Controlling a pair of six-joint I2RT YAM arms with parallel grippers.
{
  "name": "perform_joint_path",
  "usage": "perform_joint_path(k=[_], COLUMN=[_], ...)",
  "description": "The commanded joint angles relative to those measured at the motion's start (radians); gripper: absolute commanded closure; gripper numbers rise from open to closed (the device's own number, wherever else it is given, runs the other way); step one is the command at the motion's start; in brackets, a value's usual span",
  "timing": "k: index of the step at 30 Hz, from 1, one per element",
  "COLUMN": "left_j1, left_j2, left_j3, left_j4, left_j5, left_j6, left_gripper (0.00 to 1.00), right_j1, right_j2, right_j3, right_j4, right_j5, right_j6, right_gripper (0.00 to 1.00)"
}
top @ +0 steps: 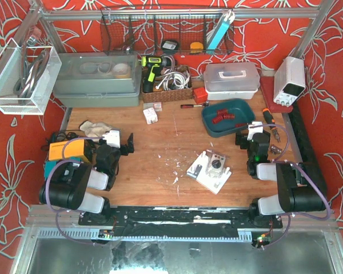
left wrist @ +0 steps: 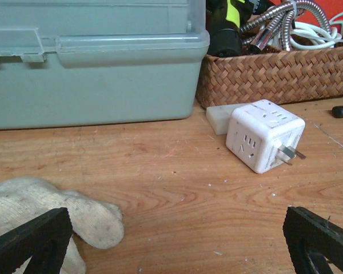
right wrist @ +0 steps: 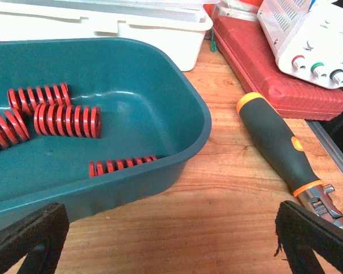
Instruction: Install the large spring
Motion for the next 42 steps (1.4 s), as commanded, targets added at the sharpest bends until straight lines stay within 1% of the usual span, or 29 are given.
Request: perform_joint_path(k=[1,16,18,20,23,25,28,31,33,34,35,37,39,42], left_j1=[0.007,0.005,0.003,0.002,0.002,0.002,0.002,0.002,0.002,0.002,0.003,0.002,0.002,0.003], left_j2=[-0.009,-0.027,-0.089,-0.193,-0.366,-0.468,-0.587,-0.685,-0.741,-0.766,-0.795,-0.846,-0.89,-0.917], left_j3=[0.013,0.017,0.032,0.074,0.14,0.188,0.267,0.362,0.427,0.447,0.45,0.446,0.427,0.388], left_j4=[0.011,0.005,-0.07,-0.241,-0.454,-0.599,-0.751,-0.928,-1.068,-1.101,-1.11,-1.136,-1.145,-1.116], left_j5=[0.0,-0.004,-0.01,-0.016,0.004,0.022,0.029,0.011,-0.008,0.006,0.029,0.061,0.096,0.212], left_j6=[0.003,0.003,0.002,-0.017,-0.111,-0.205,-0.337,-0.441,-0.503,-0.505,-0.496,-0.521,-0.57,-0.619], left_gripper=[0.0,0.0,0.0,0.0,0.0,0.0,0.0,0.0,0.0,0.0,0.0,0.0,0.0,0.0], right_j1=[0.005,0.008,0.008,0.008,0.007,0.008,0.006,0.006,0.006,0.006,0.004,0.005,0.003,0.002], right_j2=[0.001,-0.016,-0.088,-0.195,-0.335,-0.404,-0.487,-0.531,-0.54,-0.541,-0.539,-0.541,-0.551,-0.566], right_j3=[0.001,0.002,0.037,0.088,0.151,0.197,0.291,0.393,0.478,0.52,0.546,0.577,0.58,0.569], right_j4=[0.005,0.005,-0.142,-0.311,-0.481,-0.593,-0.757,-0.93,-1.097,-1.192,-1.249,-1.321,-1.361,-1.372], right_j5=[-0.001,-0.009,-0.046,-0.06,-0.071,-0.09,-0.089,-0.13,-0.082,-0.036,-0.019,-0.079,-0.086,-0.14], right_j6=[-0.006,-0.008,-0.024,-0.024,0.034,0.12,0.278,0.367,0.446,0.494,0.505,0.449,0.484,0.524], right_gripper=[0.01,0.01,0.01,0.01,0.01,0.01,0.01,0.01,0.01,0.01,0.01,0.01,0.01,0.01])
